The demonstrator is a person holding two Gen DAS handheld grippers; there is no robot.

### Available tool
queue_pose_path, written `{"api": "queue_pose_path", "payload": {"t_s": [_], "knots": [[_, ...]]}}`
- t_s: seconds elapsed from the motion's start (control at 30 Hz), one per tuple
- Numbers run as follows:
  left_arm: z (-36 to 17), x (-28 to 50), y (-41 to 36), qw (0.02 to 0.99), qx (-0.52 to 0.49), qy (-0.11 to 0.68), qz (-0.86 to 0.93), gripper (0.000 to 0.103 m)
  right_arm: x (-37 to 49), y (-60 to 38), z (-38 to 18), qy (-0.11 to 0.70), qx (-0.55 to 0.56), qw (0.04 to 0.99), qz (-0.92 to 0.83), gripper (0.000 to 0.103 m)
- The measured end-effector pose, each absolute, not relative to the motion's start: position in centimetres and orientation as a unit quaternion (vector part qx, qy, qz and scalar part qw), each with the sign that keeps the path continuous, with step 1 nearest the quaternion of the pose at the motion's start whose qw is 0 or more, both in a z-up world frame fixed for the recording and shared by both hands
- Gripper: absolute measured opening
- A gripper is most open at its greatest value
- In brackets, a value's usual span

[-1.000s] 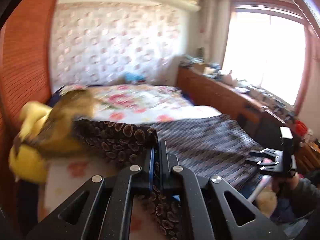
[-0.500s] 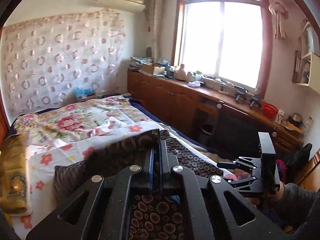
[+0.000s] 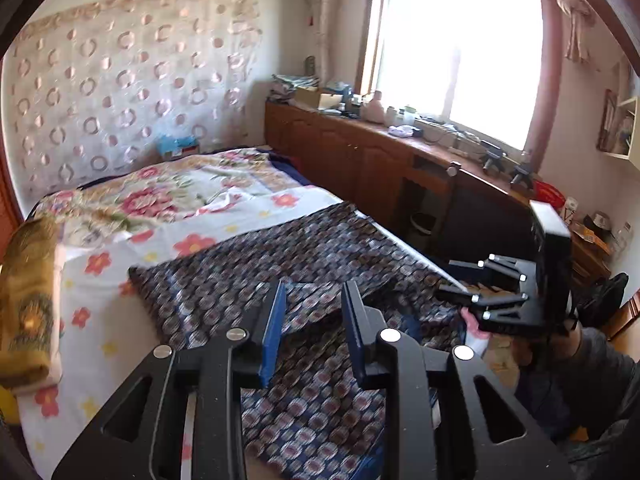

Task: Fold small clothes

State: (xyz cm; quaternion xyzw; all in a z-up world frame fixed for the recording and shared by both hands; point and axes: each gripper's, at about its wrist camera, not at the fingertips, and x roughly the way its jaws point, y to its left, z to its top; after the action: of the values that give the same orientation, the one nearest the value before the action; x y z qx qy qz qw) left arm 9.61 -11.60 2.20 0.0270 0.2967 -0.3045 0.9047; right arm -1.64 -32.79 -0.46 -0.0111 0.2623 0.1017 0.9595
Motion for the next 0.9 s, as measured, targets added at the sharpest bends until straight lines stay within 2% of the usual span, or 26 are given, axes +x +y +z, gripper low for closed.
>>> {"api": "queue_pose_path", "payload": {"t_s": [0.53, 0.57, 0.63, 0.67, 0.9], "knots": [[-3.0, 9.4, -5.7, 0.91, -0.012, 0.335, -0.244, 0.029, 10.4, -28.5, -1.7, 0.383, -0.08, 0.906, 0.163, 0.052], [-3.3, 9.3, -5.5, 0.91, -0.013, 0.337, -0.242, 0.03, 10.9, -28.2, -1.8, 0.386, -0.085, 0.903, 0.17, 0.044], [-3.5, 9.2, -5.5, 0.91, -0.013, 0.337, -0.24, 0.03, 11.3, -27.8, -1.7, 0.391, -0.092, 0.899, 0.177, 0.022], [-3.6, 9.2, -5.4, 0.911, -0.013, 0.337, -0.238, 0.03, 11.4, -27.6, -1.5, 0.385, -0.096, 0.901, 0.175, 0.005], [-3.4, 9.0, -5.2, 0.915, -0.019, 0.33, -0.231, 0.03, 7.7, -27.3, 2.2, 0.29, -0.072, 0.936, 0.188, 0.003]]}}
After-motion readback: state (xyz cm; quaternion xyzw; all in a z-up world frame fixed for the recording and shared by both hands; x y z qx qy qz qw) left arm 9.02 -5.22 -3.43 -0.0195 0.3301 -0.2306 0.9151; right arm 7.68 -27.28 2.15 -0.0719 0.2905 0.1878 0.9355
